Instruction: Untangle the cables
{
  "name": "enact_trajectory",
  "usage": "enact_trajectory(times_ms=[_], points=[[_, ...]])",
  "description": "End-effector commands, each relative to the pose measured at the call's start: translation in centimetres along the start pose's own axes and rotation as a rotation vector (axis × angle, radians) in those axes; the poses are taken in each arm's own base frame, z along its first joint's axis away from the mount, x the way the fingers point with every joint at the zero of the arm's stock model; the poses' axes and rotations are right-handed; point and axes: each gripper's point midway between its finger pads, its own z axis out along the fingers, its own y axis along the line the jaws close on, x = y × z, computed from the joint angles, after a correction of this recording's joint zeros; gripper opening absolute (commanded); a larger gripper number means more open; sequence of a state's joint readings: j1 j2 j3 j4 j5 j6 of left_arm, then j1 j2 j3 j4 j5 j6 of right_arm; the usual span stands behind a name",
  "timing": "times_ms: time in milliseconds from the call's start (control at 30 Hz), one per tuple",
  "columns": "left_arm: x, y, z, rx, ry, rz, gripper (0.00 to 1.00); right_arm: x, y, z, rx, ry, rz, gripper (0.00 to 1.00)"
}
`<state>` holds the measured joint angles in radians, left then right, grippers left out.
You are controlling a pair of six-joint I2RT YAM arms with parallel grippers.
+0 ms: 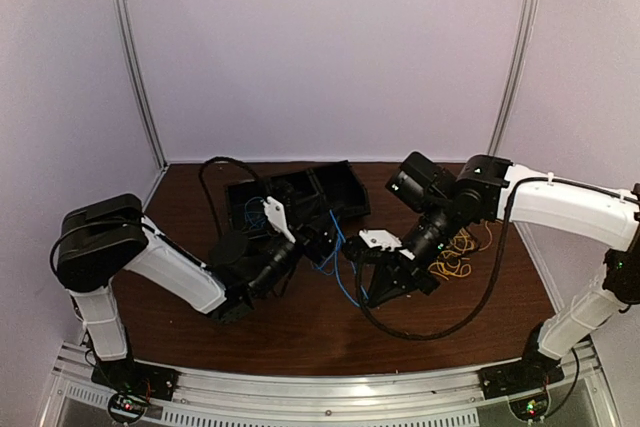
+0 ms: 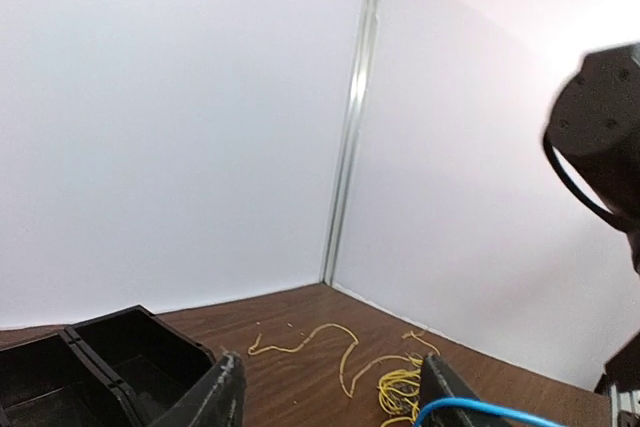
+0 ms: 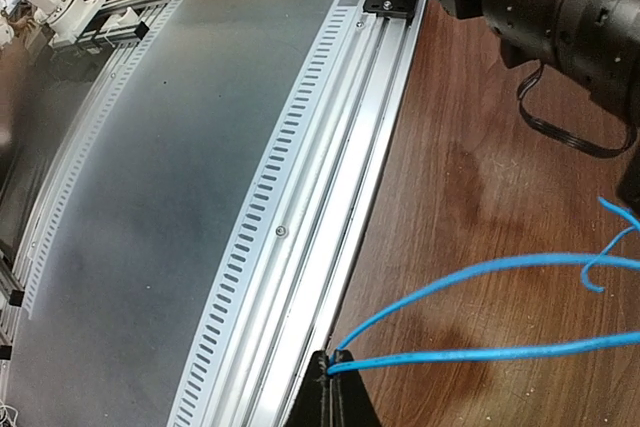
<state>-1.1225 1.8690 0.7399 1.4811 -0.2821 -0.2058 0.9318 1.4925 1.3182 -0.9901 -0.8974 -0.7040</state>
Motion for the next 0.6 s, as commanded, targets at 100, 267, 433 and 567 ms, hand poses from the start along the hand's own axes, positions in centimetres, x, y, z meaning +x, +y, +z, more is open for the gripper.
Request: enact_trajectory(times_ms=[100,267,433,567], points=[[-4.4,7.6,-0.3,-0.23,-0.153,-0.084,0.58,-0.5,1.5,-0.5,-0.013,-0.045,-0.039,0.0],[-4.5,13.6,-1.1,-0.404,-0.073,0.006,0.56,-0.5,2.4,-1.1,-0.013,-0.05,-0.054,0.0],[-4.7,18.0,-2.4,-0.446,0.009,0.069,0.52,-0.4,2.5,-1.8,0.021,-0.053,-0.071,0.0],[-5.0,18.2,-2.1,-0.439,0.076,0.138,0.52,-1.5,1.9,-2.7,0.035,-0.083,-0.073,0.0]])
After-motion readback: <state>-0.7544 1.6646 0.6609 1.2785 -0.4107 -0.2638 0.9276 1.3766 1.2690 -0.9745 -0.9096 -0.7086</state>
